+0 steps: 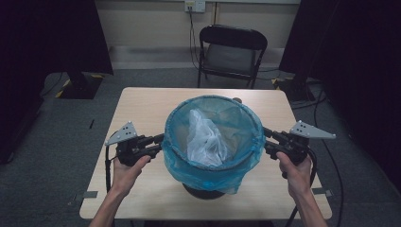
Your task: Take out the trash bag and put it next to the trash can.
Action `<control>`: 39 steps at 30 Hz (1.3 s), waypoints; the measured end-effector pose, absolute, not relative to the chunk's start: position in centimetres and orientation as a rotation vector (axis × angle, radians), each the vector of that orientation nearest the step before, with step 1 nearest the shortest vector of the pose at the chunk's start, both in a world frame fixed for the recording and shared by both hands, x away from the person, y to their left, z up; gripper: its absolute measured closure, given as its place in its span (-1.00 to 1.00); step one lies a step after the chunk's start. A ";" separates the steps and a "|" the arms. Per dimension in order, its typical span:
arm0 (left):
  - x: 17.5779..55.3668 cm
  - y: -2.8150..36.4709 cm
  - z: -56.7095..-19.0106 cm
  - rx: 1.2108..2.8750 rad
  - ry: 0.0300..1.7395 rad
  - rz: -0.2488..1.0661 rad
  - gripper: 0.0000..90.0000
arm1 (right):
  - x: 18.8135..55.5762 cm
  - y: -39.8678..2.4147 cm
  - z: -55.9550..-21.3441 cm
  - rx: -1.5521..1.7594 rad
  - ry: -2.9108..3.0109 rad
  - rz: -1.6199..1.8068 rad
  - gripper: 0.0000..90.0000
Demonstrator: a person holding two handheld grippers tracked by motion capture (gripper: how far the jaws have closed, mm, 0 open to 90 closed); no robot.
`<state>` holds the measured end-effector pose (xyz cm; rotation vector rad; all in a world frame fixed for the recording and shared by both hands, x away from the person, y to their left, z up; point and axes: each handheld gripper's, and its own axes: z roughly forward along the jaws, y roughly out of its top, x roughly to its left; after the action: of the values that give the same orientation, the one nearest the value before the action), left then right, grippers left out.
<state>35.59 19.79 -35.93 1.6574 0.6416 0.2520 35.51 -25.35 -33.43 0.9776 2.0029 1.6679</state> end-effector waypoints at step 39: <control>34.4 20.3 -34.8 1.584 0.484 0.105 1.00 | 37.1 -22.1 -26.6 0.842 1.920 1.895 0.90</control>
<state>34.36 20.26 -34.84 1.5837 0.4843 0.1048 37.14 -22.10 -26.64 0.8416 1.9198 1.8950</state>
